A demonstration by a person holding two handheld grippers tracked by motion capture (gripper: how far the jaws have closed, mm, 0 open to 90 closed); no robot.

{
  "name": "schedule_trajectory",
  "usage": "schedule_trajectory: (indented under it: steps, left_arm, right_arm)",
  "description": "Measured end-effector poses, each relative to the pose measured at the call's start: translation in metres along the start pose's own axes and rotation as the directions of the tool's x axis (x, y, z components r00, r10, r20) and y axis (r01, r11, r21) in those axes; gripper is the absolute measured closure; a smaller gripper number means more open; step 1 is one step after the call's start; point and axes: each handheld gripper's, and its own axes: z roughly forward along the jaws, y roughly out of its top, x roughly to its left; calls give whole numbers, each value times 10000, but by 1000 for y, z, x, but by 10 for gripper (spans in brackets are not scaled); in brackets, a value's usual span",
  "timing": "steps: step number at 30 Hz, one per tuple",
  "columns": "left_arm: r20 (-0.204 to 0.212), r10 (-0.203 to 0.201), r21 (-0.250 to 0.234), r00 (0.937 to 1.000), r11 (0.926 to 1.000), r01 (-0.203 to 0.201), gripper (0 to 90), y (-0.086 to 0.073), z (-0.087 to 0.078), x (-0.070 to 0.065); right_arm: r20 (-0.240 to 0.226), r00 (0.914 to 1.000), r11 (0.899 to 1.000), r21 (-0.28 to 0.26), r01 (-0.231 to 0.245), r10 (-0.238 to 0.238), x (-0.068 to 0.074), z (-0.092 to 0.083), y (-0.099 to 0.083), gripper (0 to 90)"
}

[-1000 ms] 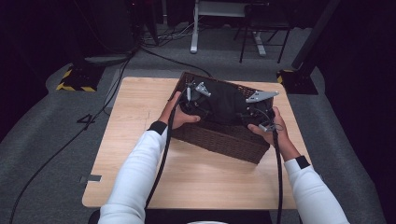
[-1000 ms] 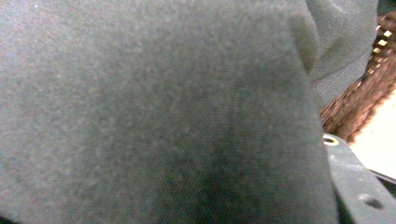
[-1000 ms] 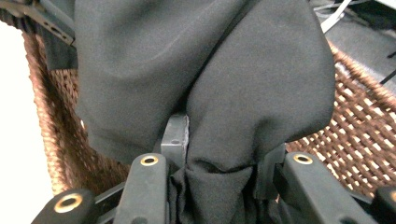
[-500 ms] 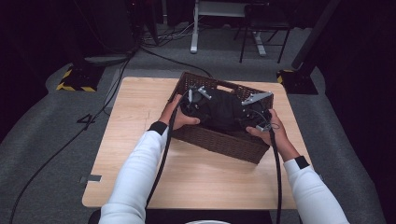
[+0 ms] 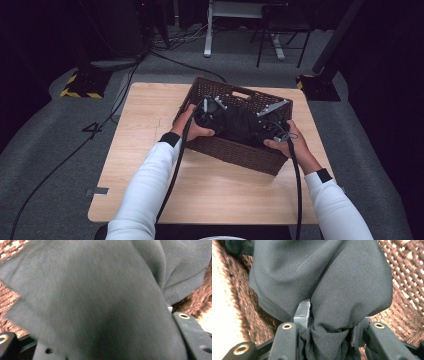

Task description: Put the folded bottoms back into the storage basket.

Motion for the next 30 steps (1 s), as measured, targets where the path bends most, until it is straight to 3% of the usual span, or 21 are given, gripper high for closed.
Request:
schedule_trajectory:
  steps: [3,6,9,12,18,24,30]
  left_arm:
    - [-309,-153,461,9994,9988,167,375,-2,4,2]
    - [-349,-517,995,9981,9935,550,305,-6,10,6]
    - [-391,-943,747,9948,9925,970,256,-11,10,10]
    - [-472,-1114,613,9927,9916,1142,228,-13,8,10]
    - [-574,-979,311,9935,9945,997,208,-16,-1,9]
    - [-768,-882,-305,9931,9958,861,206,-20,-13,7]
    - [-901,-444,-668,9949,9970,384,206,-20,-23,1]
  right_arm:
    - [70,10000,9994,332,-38,36,-1,2,-2,538]
    - [204,9996,9984,522,-210,199,-3,1,-3,486]
    - [393,9987,9975,606,-360,336,-4,1,-5,437]
    - [404,9981,9976,507,-478,458,-8,-1,-7,402]
    - [523,9970,9973,445,-586,562,-10,-1,-11,337]
    - [678,9963,9986,-52,-521,523,-13,-9,-13,307]
    - [742,9966,9982,-515,-321,359,-13,-17,-13,288]
